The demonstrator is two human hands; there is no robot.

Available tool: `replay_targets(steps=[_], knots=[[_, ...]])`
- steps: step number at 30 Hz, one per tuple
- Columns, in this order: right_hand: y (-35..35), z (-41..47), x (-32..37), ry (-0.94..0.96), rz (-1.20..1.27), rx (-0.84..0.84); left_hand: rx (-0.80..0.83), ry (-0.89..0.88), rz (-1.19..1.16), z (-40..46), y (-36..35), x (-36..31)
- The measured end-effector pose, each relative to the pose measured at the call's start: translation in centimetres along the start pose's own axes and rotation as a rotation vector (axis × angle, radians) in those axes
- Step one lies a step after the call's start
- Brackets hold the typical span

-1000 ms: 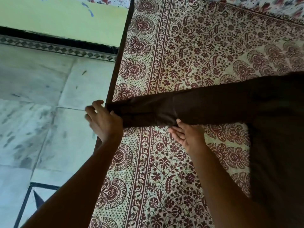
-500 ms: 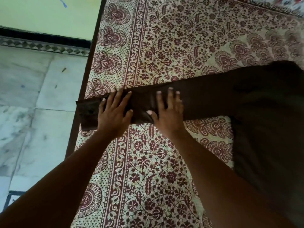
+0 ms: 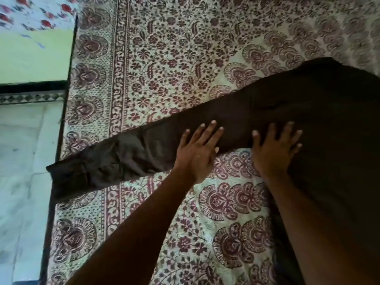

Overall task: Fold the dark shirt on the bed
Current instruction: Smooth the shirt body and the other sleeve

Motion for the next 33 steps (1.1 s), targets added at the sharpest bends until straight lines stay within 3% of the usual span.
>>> replay_targets(steps=[4,7,10,12,15,18,23,26,28,30,33], knots=[[-2.9,-2.4,3.1,0.460,-0.157,0.165,-0.051,0.497,-0.053,2.4,0.6,-1.0],[-1.0,-4.2,2.6,0.678,-0.025,0.179,-0.097,0.615,-0.076,4.5,1.7,-4.1],[2.3,-1.1,-1.7,0.492,0.066,-0.037,-0.175,0.290,-0.125,8.8,1.4,-7.8],[3.2,2.4,-5.5,0.272,0.036,-0.096,-0.065,-0.009,-0.152,12.0,-0.4,-10.8],[2.1,6.5,-8.4,0.168,-0.045,-0.035,0.142,-0.142,0.110,14.5,-4.3,-11.7],[0.5,6.1,-8.4,0.283,-0.167,0.004,0.068,-0.135,0.207,14.5,-5.1,-11.2],[-0.6,-2.4,-8.5,0.645,-0.210,0.140,0.034,-0.077,0.242,14.1,-4.7,-12.7],[-0.5,-6.6,-9.7,0.866,-0.192,0.188,0.005,-0.137,0.246,12.6,-4.7,-14.9],[1.1,-4.9,-11.6,0.766,-0.131,0.091,0.020,-0.212,0.253,10.8,-6.0,-16.3],[2.6,-1.1,-14.6,0.453,-0.087,-0.012,0.021,-0.216,0.273,9.0,-7.2,-16.8],[2.4,2.4,-17.7,0.120,-0.118,0.014,0.016,-0.184,0.310,6.1,-8.1,-17.0]])
Point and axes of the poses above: each hand's wrist, its own z-axis towards the middle knuckle, its own y-axis out of the back of the hand, x = y × z, the point moved 9 cm from there along z, towards the middle knuckle, and after that the axes turned 5 degrees about x, right-handed, at the moved point
